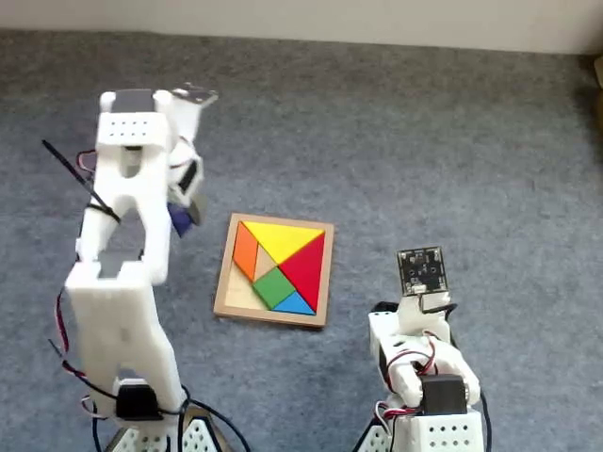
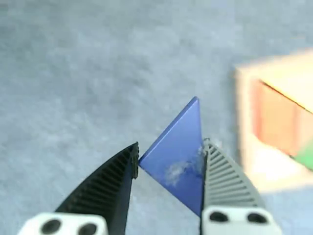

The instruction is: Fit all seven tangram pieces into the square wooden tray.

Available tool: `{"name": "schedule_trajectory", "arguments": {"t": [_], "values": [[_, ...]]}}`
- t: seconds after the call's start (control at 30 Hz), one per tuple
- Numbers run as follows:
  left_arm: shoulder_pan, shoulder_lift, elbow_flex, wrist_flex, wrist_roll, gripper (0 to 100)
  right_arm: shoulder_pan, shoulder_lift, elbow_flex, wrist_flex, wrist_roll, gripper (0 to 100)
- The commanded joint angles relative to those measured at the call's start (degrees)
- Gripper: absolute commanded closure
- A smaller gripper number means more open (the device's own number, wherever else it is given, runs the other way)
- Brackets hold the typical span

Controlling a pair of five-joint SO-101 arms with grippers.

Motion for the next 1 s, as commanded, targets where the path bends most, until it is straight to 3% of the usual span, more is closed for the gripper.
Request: {"name": "schedule_trajectory", "arguments": {"t": [0.0,0.23,0.5,0.67,0.97], "values": [[6.9,-16.8,13.8,0.4,4.9,93,0.7,-0.7,6.1,0.0,-0.3,99.3],[12.4,-23.6,29.2,-7.4,15.0,93,0.7,-0.7,6.1,0.0,-0.3,99.3],[21.5,-23.6,35.0,-8.3,30.9,93,0.7,-0.7,6.1,0.1,-0.3,99.3],[25.2,-23.6,36.7,-9.1,32.6,93,0.7,-0.7,6.1,0.2,-0.3,99.3],[25.2,-23.9,42.1,-17.6,32.7,93,0.7,-0.7,6.1,0.3,-0.3,99.3]]}}
